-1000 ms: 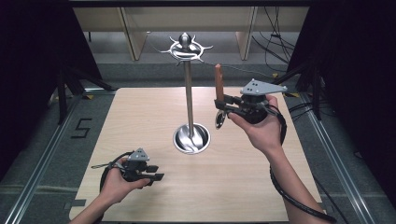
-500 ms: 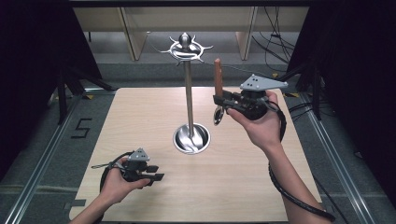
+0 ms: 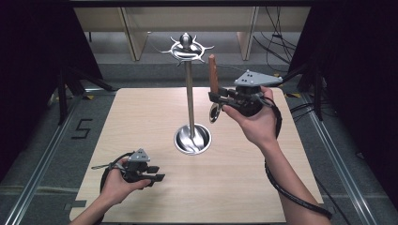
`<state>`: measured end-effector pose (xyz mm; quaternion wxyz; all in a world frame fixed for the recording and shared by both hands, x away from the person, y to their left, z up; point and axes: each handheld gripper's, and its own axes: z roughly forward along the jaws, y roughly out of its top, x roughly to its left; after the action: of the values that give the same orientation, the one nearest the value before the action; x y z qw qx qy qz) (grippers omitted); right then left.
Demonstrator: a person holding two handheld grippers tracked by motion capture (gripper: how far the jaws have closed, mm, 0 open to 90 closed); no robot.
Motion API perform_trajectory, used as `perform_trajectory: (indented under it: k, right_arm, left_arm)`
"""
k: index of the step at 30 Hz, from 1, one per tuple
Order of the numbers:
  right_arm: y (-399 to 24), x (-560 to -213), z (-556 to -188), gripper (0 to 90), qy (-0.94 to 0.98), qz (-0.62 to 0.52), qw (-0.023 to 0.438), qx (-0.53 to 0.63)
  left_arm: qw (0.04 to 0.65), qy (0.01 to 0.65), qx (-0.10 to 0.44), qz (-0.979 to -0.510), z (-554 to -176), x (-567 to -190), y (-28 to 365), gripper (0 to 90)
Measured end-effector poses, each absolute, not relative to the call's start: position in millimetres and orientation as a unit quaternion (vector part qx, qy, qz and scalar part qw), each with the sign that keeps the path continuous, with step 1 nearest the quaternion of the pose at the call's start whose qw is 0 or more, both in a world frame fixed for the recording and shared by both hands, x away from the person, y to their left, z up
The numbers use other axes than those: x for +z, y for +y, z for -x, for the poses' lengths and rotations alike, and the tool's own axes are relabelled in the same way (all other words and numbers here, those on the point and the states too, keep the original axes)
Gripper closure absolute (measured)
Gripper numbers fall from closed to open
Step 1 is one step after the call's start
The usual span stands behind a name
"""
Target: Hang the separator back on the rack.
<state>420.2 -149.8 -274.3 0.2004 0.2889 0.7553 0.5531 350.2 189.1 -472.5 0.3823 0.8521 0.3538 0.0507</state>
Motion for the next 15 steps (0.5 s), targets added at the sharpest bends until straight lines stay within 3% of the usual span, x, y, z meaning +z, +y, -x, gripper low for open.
perform_trajectory:
  k: [15]
  right_arm:
    - [-143.8,-277.9,-423.6,69.9,0.758,-0.288,0.197,0.551]
  left_arm:
    - [0.382,0.353,0.051,-0.852,-350.4,-472.7,189.2,57.2]
